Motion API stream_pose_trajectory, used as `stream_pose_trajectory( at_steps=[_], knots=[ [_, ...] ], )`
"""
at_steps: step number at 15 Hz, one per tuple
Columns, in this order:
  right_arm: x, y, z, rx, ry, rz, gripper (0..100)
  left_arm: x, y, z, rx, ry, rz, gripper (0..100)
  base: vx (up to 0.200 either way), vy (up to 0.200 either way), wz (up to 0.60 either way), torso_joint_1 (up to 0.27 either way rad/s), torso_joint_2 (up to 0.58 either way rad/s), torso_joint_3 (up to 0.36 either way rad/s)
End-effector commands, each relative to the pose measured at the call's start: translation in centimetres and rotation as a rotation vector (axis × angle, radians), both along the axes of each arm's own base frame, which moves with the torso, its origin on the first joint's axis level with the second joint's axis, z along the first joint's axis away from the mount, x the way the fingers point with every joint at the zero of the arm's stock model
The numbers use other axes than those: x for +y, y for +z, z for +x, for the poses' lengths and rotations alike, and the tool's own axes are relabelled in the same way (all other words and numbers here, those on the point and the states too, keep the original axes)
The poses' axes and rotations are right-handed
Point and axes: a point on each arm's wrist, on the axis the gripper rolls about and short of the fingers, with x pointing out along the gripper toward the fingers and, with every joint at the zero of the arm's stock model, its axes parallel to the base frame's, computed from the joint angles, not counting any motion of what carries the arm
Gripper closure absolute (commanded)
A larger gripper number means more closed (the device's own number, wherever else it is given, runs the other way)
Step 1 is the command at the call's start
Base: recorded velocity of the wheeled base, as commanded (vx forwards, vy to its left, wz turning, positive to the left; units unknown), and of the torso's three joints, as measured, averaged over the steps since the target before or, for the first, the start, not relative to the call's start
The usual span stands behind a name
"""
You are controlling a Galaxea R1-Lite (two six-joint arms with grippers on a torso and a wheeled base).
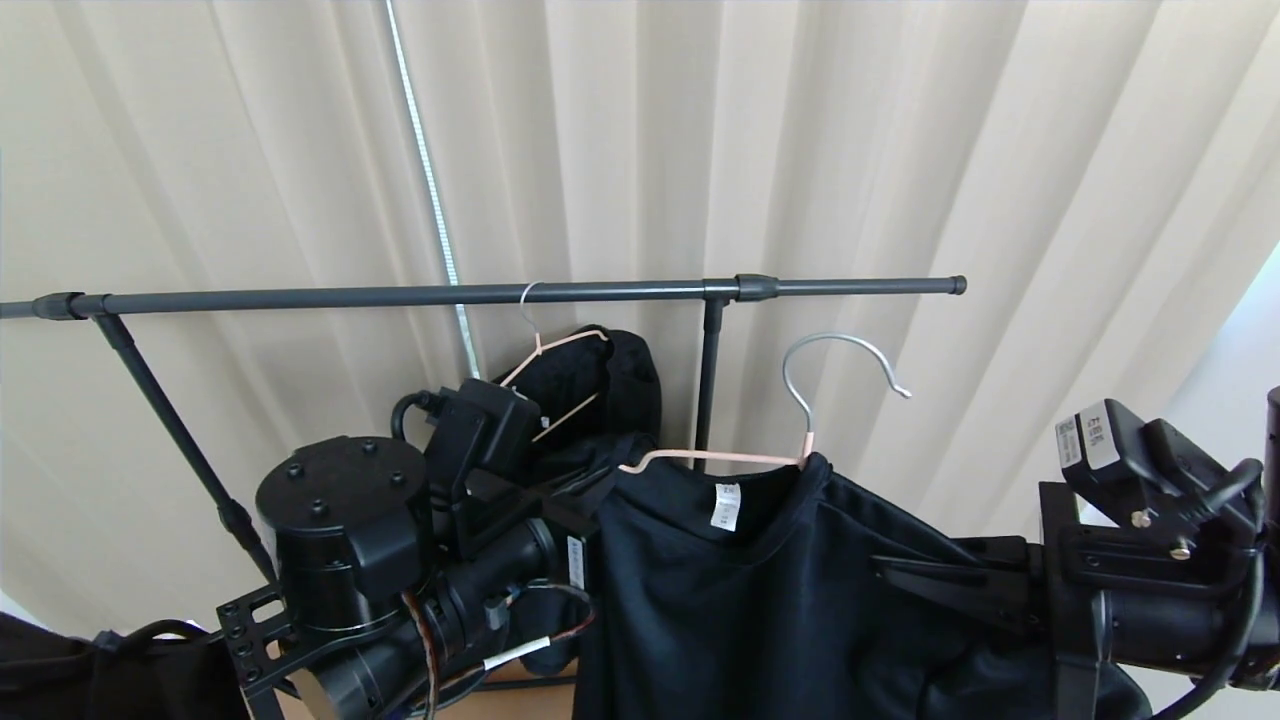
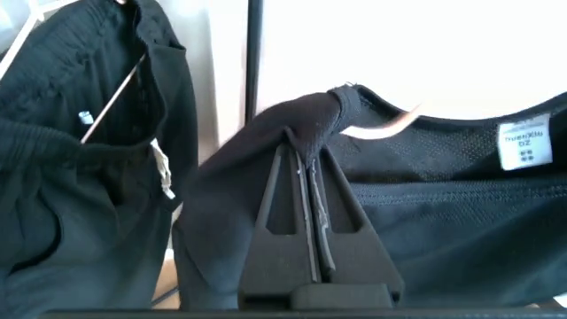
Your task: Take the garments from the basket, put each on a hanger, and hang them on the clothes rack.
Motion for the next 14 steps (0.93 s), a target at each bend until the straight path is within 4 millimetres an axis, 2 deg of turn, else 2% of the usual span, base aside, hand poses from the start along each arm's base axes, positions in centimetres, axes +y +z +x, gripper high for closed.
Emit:
stream_pose_trajectory(
  at_steps=[1,6,7,10,14],
  knots=[
    [0.6,-2.0,0.9,0.052,0.005,0.002,100,-0.3,0.6,-0.2,-0.007,-0.019,-0.009,100,0.000,0.000,0.00,0.000,0.00,0.000],
    [0.8,-2.5,1.3,0.054,0.047,0.029,100,0.0,0.8,-0.2,-0.005,-0.040,-0.014,100,0.000,0.000,0.00,0.000,0.00,0.000],
    [0.3,-2.4,1.4,0.049,0.030,0.035,100,0.7,0.7,0.3,-0.002,-0.013,-0.012,100,0.000,0.000,0.00,0.000,0.00,0.000],
    [-0.7,-2.1,0.5,0.045,0.053,0.062,100,2.0,0.8,1.4,-0.001,0.009,-0.019,100,0.000,0.000,0.00,0.000,0.00,0.000],
    [-1.1,-1.6,-0.4,0.021,0.065,0.077,100,2.1,1.3,1.3,-0.003,-0.048,-0.022,100,0.000,0.000,0.00,0.000,0.00,0.000]
  ],
)
